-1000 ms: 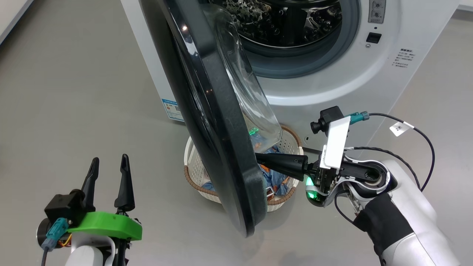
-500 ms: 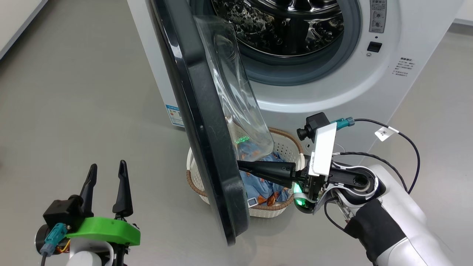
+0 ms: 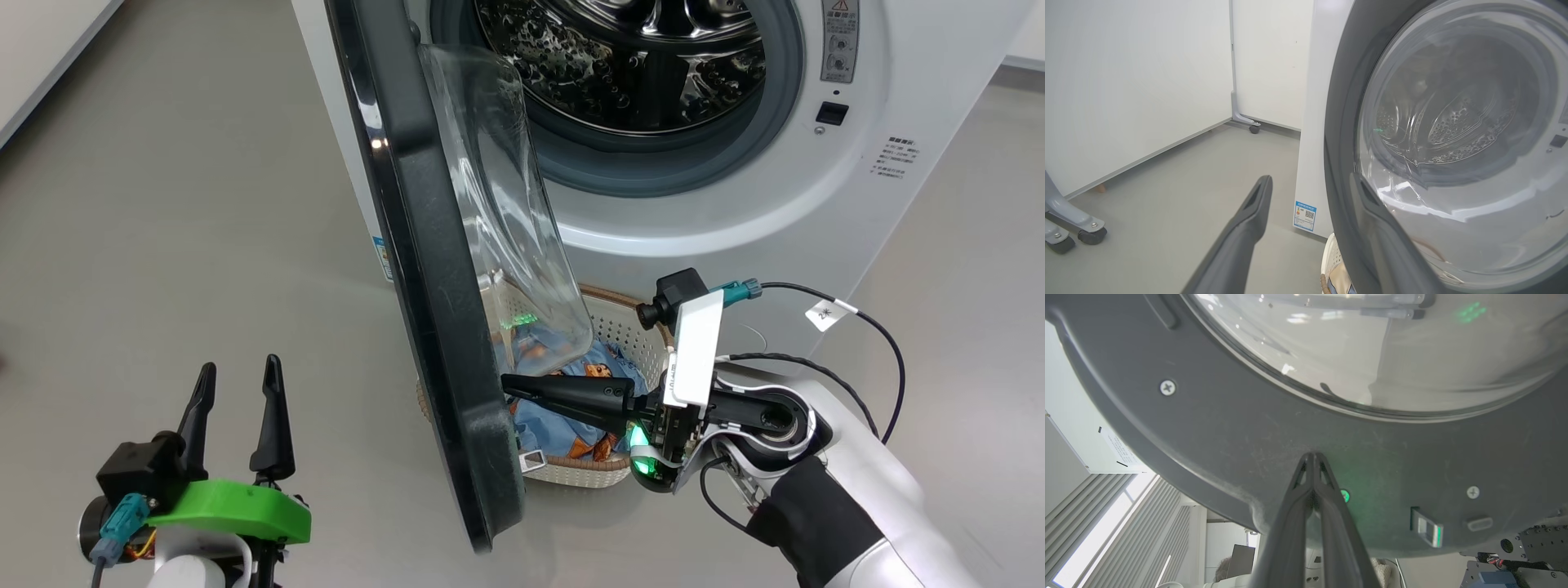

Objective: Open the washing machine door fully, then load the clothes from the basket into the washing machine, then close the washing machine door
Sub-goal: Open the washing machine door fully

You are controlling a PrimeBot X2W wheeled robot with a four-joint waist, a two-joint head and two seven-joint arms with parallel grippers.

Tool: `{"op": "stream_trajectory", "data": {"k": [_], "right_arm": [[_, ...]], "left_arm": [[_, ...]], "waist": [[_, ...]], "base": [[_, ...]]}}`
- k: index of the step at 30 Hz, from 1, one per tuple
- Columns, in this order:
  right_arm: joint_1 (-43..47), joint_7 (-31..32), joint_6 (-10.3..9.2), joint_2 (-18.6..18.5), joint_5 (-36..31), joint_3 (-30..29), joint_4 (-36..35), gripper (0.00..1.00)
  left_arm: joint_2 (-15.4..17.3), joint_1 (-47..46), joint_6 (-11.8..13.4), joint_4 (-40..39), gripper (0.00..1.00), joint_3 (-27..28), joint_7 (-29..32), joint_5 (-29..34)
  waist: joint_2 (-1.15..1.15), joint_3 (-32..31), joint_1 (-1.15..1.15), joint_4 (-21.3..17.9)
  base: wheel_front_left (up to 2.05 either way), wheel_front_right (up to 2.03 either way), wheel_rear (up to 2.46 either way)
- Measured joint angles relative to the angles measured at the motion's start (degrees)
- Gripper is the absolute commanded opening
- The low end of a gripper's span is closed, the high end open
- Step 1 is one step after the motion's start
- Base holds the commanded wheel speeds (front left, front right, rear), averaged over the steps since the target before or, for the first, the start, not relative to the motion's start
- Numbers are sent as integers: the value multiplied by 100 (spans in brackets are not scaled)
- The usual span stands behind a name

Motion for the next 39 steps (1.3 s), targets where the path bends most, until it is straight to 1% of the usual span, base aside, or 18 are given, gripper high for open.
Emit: {"op": "stream_trajectory", "data": {"k": [7,17,20,23,24,25,26,27,28,29,33,38,39], "right_arm": [[135,-153,0,1,204,180,-67,0],[142,-294,0,8,338,365,-136,0],[142,-338,0,12,235,328,-164,0],[142,-453,0,25,-66,155,-291,0],[142,-504,0,25,-166,98,-355,5],[141,-556,0,25,-303,56,-437,29],[142,-594,0,16,-421,29,-527,39],[142,-654,0,-10,-537,1,-627,67],[142,-726,0,-32,-690,-23,-737,98],[142,-797,0,-63,-809,-64,-848,100],[152,-1118,0,-220,-1178,-269,-1281,100],[241,-1716,0,-501,-1944,-434,-1739,100],[241,-1716,0,-501,-1944,-434,-1739,100]], "left_arm": [[2,3,0,16,100,-80,0,0],[9,156,1,12,100,90,0,8],[9,217,1,12,100,164,0,41],[12,273,1,18,100,216,0,93],[11,282,1,13,100,232,0,103],[13,304,1,7,100,253,0,107],[13,336,1,4,100,272,0,114],[13,365,1,3,100,291,0,140],[12,388,1,-8,100,321,0,154],[13,404,1,-19,100,363,0,157],[16,473,1,-59,100,450,0,167],[18,480,1,-111,100,513,0,181],[18,480,1,-111,100,513,0,181]], "waist": [[0,-72,0,58],[0,-204,0,45],[0,-257,0,-8],[0,-326,0,-61],[0,-349,0,-80],[0,-366,0,-103],[0,-380,0,-127],[0,-393,0,-151],[0,-404,0,-176],[0,-413,0,-203],[0,-432,0,-313],[0,-433,0,-457],[0,-433,0,-457]], "base": [[0,0,0],[0,0,0],[0,0,0],[0,0,0],[0,0,0],[0,0,0],[0,0,0],[0,0,0],[0,0,0],[0,0,0],[0,0,0],[0,0,0],[0,0,0]]}}
